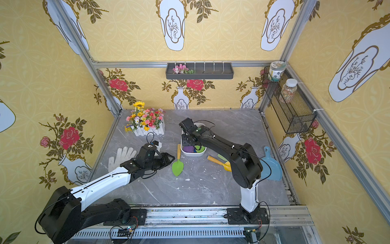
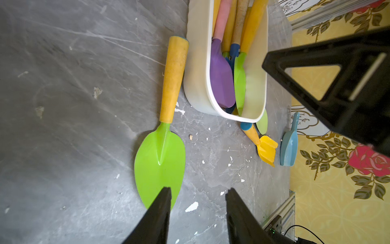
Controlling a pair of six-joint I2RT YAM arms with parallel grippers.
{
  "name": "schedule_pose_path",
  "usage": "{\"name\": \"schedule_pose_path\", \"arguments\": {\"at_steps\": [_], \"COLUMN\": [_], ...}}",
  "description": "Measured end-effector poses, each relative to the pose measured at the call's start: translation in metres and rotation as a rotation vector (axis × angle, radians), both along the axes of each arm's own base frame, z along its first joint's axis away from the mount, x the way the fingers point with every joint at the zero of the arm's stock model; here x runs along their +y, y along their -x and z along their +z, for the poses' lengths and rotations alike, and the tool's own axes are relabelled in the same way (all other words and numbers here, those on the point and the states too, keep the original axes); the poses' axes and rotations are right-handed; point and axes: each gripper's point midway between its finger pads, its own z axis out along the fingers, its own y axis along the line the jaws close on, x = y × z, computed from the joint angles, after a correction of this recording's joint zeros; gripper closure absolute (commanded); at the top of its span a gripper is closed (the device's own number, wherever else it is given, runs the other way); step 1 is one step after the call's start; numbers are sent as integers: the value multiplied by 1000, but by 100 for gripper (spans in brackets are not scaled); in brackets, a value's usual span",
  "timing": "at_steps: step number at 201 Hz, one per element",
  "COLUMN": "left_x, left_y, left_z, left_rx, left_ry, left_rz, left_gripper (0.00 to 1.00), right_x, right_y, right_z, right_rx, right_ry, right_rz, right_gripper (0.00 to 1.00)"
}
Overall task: Put the shovel into the storage box
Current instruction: Place the shovel in the storage box, then pick up the shovel from the center of the board.
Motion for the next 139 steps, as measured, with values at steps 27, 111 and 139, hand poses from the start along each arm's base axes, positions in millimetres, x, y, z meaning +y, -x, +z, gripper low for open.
{"name": "schedule_pose_path", "arguments": {"at_steps": [27,111,139], "left_x": [-3,-15,-18], "left_y": [-5,-22,-26], "left_z": [-2,-11,-16], "left_rx": [5,12,15], "left_ry": [-13,-61,-78], "left_rz": [-8,-44,-56], "left_gripper": [56,59,60], "right_x": [-5,-32,-38], "right_y": [23,79,91], "right_z": [3,4,4], "right_rx": [2,-18,-20], "right_ry": [-38,-121,-158], "right_rz": [30,79,78], "right_gripper": [57,56,56]}}
